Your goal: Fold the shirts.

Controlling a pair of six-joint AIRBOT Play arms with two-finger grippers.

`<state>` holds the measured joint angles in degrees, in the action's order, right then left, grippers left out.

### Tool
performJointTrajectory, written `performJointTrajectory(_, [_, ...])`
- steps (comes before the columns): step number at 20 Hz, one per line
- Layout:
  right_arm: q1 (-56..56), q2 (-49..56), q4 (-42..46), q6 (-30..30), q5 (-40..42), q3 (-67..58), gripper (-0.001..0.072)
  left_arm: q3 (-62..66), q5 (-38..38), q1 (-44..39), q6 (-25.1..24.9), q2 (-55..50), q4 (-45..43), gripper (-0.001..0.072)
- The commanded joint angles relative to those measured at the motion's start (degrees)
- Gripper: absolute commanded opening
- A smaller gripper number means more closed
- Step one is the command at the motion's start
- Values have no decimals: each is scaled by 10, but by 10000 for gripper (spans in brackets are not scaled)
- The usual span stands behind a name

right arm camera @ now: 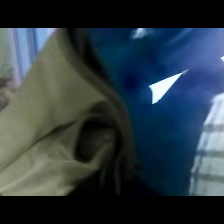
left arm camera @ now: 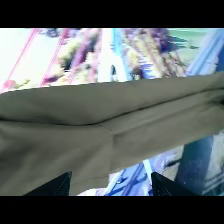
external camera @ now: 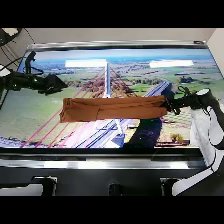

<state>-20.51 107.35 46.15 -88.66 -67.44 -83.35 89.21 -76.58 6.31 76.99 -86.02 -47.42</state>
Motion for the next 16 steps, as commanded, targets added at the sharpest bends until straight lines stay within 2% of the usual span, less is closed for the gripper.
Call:
performJointTrajectory(1, [-2,-8,-62,24,20,0,44,0,2,-54,-16,16,14,599])
performJointTrajectory(2, [-2,-23,-66,48,13,0,43,-1,11,-78,-16,10,14,589])
performJointTrajectory(4, [-2,-70,-66,76,-14,1,43,-19,66,-134,-16,-2,14,216])
performJointTrajectory(6, [2,-129,-58,79,-50,1,42,-53,163,-201,-5,-19,14,58])
performJointTrajectory(7, [11,-164,-42,79,-65,1,42,-67,210,-238,22,-35,14,26])
performJointTrajectory(9, [38,-231,-7,74,-100,1,42,-71,247,-299,65,-79,30,27])
performJointTrajectory(13, [94,-353,50,54,-126,1,43,-70,273,-363,66,-156,170,27])
performJointTrajectory(16, [123,-423,51,53,-111,1,44,-70,285,-384,66,-204,242,26])
